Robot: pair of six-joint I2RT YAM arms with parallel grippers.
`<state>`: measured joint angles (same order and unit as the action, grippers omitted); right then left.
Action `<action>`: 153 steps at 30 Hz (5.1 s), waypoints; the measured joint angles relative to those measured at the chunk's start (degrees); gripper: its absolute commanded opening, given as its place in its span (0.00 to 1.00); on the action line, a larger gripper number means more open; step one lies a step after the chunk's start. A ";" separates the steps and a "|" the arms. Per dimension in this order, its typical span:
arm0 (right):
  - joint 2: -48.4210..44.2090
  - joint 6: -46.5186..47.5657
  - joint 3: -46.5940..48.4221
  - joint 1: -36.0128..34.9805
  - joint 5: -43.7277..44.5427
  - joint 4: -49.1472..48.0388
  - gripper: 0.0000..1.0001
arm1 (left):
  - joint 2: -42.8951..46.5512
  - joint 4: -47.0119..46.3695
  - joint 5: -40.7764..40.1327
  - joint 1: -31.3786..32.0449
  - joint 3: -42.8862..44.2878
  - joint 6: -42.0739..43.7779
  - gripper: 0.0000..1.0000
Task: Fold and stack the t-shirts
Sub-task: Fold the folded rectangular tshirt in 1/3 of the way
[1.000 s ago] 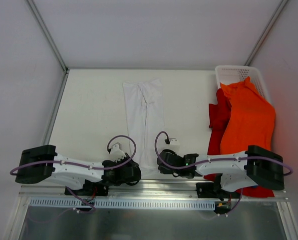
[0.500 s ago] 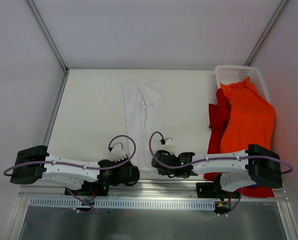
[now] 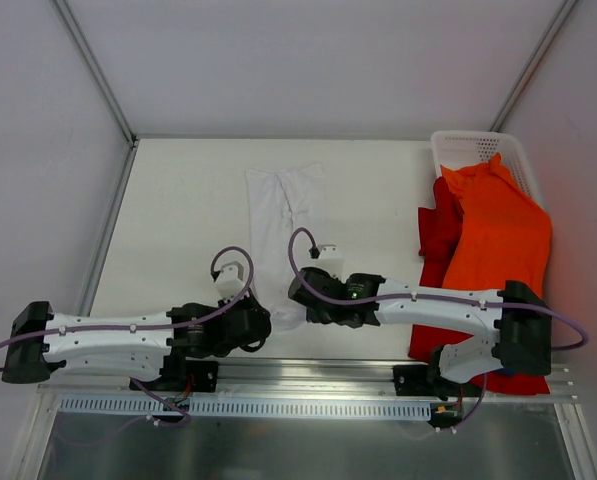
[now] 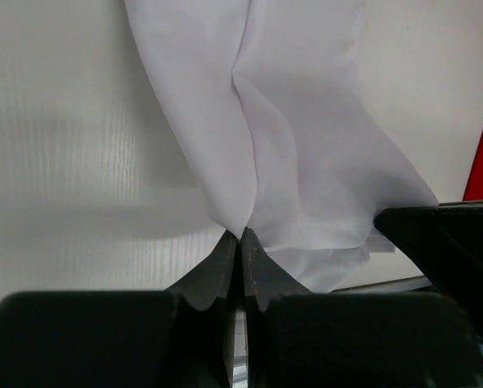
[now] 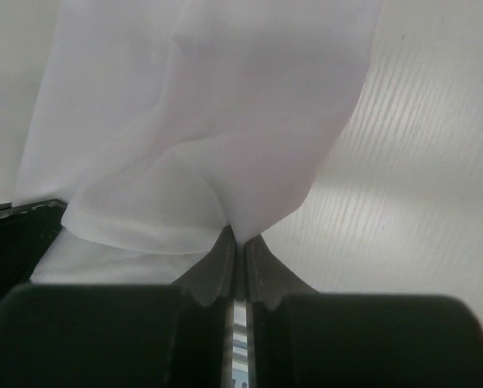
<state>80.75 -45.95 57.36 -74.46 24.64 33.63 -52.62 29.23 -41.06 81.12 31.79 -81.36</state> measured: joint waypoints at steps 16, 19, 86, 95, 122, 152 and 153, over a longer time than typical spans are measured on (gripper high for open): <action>10.97 13.20 14.01 14.21 -7.26 1.14 0.00 | -1.07 0.76 0.70 -23.28 9.66 18.27 0.00; 13.66 15.52 16.85 16.11 -8.28 1.11 0.00 | -4.50 -0.74 1.88 -26.75 11.30 21.27 0.00; 30.64 31.23 38.23 36.72 -4.04 4.61 0.99 | -53.13 -27.39 23.52 -61.66 39.47 37.77 0.99; 22.67 31.63 46.49 33.66 -6.58 7.06 0.38 | -42.64 -25.00 22.77 -61.99 45.40 44.46 0.99; 40.63 22.60 39.98 26.10 -19.82 -2.64 0.00 | 7.87 -19.96 24.09 -61.99 2.75 46.45 0.99; 51.15 25.16 51.41 33.66 -22.51 -3.28 0.00 | 3.50 -19.91 24.17 -61.99 2.01 46.45 0.98; 51.54 25.35 52.28 33.97 -22.58 -3.32 0.01 | 3.19 -19.93 24.17 -61.99 2.01 46.45 0.97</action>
<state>132.29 -20.60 109.65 -40.49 2.07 30.30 -49.43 9.30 -16.88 19.14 33.80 -34.92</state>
